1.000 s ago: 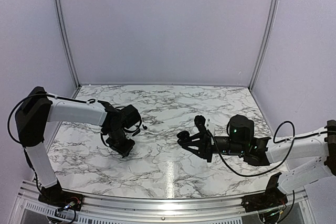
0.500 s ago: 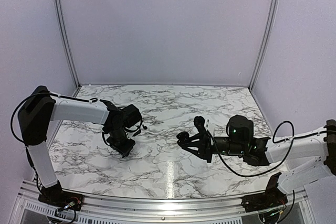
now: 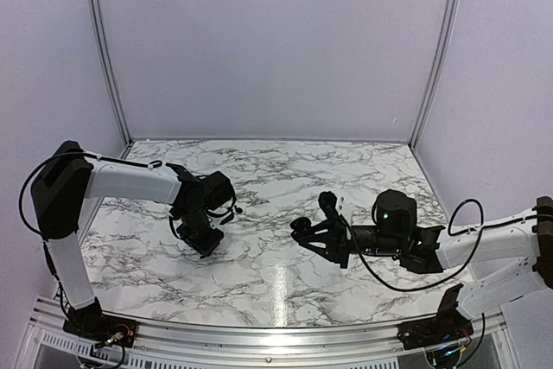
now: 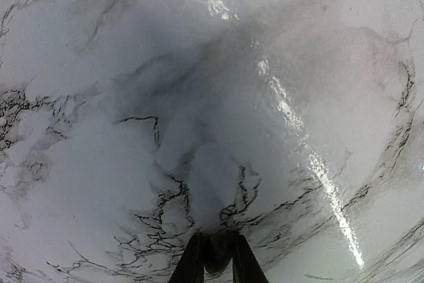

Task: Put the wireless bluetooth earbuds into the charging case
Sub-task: Pick up the left earbud from the center of the board, then insert the left earbud into the left side groove of the charging case.

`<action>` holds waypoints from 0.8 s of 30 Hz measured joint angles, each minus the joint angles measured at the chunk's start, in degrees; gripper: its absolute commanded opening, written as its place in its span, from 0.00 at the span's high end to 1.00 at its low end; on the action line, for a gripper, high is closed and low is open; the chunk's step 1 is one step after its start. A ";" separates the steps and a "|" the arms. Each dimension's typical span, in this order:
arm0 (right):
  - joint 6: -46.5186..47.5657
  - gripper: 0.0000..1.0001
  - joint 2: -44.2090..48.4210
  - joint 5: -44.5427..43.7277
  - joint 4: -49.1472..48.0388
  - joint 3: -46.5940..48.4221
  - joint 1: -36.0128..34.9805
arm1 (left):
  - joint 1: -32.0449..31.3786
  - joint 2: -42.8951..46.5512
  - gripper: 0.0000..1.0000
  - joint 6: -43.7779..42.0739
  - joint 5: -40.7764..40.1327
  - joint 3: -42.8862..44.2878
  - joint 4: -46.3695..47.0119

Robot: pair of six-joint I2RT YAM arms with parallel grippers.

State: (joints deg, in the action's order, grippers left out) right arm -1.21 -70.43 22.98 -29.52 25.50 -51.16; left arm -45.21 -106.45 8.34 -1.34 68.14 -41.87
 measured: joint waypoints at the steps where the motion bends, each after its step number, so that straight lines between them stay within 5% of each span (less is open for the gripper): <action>1: 0.00 1.00 -0.22 0.00 -0.04 0.00 0.00 | 0.02 0.00 0.92 0.07 0.00 0.02 0.02; 8: -0.02 1.00 -1.90 -0.07 -3.08 0.00 0.00 | 0.33 2.47 0.95 0.57 -0.11 0.04 1.68; 14: 0.79 1.00 -3.26 -0.46 -10.71 -0.87 0.00 | 0.44 13.55 0.97 1.79 0.94 -0.85 8.04; 24: 3.45 1.00 -8.33 -1.66 -28.72 -1.86 -0.59 | -0.48 41.62 0.98 7.52 7.93 -16.96 39.69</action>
State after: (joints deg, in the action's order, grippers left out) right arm 2.24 -78.76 21.32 -58.24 23.64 -51.75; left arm -45.69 -64.84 15.86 6.59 51.18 -2.17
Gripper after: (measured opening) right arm 0.226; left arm 0.141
